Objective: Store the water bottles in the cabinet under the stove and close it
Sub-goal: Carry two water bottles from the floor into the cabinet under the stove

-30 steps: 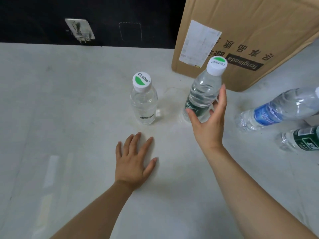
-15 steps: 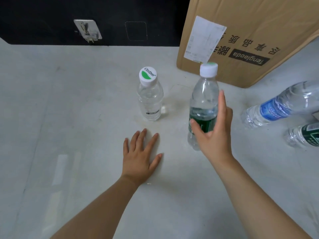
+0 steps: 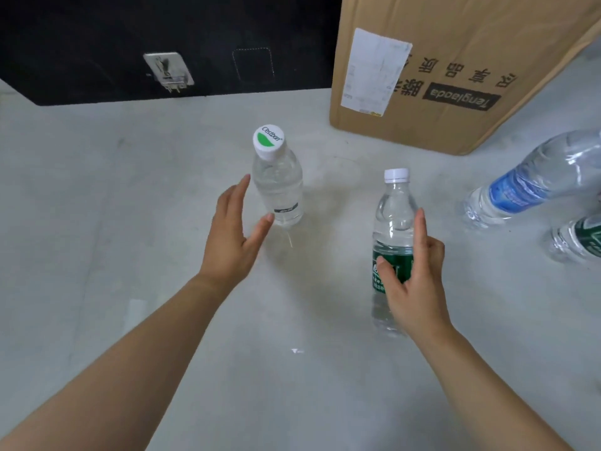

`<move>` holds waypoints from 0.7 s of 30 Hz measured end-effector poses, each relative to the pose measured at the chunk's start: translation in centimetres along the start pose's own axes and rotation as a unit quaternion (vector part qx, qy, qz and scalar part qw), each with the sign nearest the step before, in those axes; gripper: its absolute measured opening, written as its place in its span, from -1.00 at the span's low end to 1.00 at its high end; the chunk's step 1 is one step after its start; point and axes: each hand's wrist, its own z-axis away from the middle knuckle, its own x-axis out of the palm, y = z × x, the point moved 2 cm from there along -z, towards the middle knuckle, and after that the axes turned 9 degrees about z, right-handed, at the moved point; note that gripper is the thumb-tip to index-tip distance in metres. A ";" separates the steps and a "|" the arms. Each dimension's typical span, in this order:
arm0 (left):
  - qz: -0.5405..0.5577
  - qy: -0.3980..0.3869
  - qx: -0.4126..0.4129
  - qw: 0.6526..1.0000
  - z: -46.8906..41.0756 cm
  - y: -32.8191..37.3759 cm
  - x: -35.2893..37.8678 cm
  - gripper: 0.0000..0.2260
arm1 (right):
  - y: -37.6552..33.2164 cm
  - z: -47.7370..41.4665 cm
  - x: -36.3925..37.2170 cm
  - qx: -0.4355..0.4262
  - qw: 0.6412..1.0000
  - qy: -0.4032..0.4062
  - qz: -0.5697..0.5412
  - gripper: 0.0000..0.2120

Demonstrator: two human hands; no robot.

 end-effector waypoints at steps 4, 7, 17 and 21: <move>0.125 -0.044 -0.006 0.991 -2.8 2.0 1.3 -0.44 | 0.4 0.0 -1.3 0.019 1.000 0.001 0.019 -0.16; 0.127 -0.049 0.009 0.991 -4.3 2.8 2.5 -0.46 | 0.9 0.0 -2.1 0.047 0.998 -0.015 0.036 -0.16; 0.021 -0.006 -0.074 0.997 -4.3 2.8 6.0 -0.40 | 1.8 -0.2 -1.9 0.113 0.990 -0.065 0.048 -0.19; 0.060 0.024 -0.139 0.988 -1.3 1.9 5.7 -0.36 | 1.9 -0.6 -0.5 0.128 0.984 -0.101 0.068 -0.24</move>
